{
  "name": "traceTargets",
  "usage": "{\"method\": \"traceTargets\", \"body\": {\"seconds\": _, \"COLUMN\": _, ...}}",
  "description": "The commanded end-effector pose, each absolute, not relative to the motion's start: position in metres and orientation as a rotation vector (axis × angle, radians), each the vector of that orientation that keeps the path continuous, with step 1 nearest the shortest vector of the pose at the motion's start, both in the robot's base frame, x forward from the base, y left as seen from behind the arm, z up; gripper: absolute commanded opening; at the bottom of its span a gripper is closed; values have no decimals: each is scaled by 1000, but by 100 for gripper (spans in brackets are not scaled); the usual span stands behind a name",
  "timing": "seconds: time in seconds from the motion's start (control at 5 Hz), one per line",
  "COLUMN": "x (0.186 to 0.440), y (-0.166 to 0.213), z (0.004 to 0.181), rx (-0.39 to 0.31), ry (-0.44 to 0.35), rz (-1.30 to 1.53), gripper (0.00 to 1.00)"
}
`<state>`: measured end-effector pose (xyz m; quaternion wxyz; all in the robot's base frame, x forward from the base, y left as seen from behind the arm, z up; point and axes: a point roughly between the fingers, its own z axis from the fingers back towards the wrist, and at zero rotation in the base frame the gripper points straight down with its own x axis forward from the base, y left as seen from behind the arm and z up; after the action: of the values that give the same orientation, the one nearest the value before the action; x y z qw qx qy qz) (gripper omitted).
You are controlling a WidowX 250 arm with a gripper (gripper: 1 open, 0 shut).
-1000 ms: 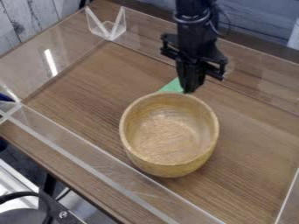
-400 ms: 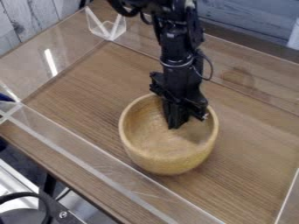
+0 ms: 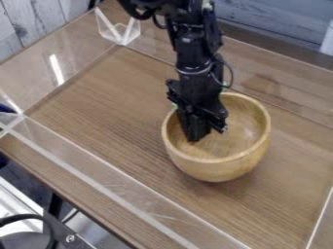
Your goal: Put the green block in the brown bowl
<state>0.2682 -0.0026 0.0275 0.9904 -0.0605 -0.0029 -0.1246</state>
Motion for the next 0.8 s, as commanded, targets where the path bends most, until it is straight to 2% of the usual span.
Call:
{"method": "traceTargets", "body": {"seconds": 0.0, "x": 266, "y": 6, "z": 40, "rx": -97, "ry": -30, "rz": -252, "gripper": 0}}
{"method": "traceTargets", "body": {"seconds": 0.4, "x": 259, "y": 17, "z": 35, "rx": -70, "ry": -33, "rz": -263, "gripper": 0}}
{"method": "traceTargets", "body": {"seconds": 0.6, "x": 263, "y": 18, "z": 27, "rx": -97, "ry": -8, "rz": -267, "gripper": 0}}
